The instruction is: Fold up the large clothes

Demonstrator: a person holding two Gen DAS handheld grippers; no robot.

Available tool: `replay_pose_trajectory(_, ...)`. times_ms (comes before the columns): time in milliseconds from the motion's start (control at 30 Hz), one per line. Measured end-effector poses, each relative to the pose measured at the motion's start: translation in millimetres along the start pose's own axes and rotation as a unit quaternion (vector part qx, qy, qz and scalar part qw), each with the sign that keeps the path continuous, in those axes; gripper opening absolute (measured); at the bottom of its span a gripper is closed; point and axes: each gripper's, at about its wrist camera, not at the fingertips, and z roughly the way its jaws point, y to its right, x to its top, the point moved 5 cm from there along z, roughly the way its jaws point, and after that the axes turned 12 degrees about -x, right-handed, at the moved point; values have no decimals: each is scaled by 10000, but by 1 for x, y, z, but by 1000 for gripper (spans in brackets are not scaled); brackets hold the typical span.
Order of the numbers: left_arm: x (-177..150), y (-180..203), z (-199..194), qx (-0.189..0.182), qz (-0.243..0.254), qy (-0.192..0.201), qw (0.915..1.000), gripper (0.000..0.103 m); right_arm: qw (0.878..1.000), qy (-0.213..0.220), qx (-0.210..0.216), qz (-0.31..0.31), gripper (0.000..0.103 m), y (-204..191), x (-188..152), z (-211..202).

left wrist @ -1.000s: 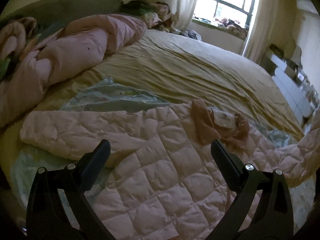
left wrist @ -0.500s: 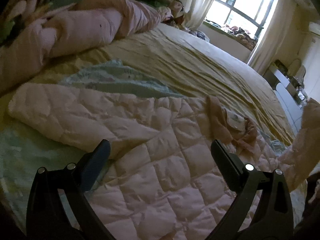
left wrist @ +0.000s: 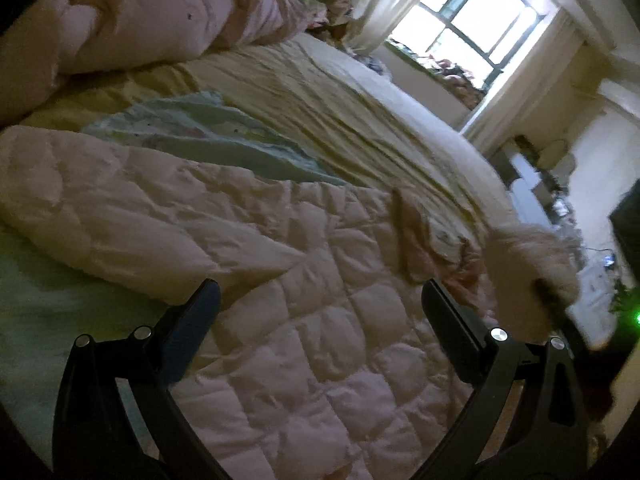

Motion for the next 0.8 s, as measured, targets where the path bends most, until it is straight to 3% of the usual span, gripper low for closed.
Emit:
replay_pose_trajectory(200,-4,-2,6,-318,-265,-44,9991,94,9983,-496,152,-257,19,-28,-35,23)
replay_pose_trajectory(333,-10,0,14,-435,-314,-182,9984,94,9943,-1004,367,48,24,-33,-61,36)
replay_pose_trajectory(633,-19,-1,28,-817,-551,-351,9945,94,9894,-1161,854,-154,40,-62,-81,24)
replay_pose_trajectory(800,-22,0,30,-1281,-756,-327,9883,94,9844,-1435,953,-365,45,-75,-96,29)
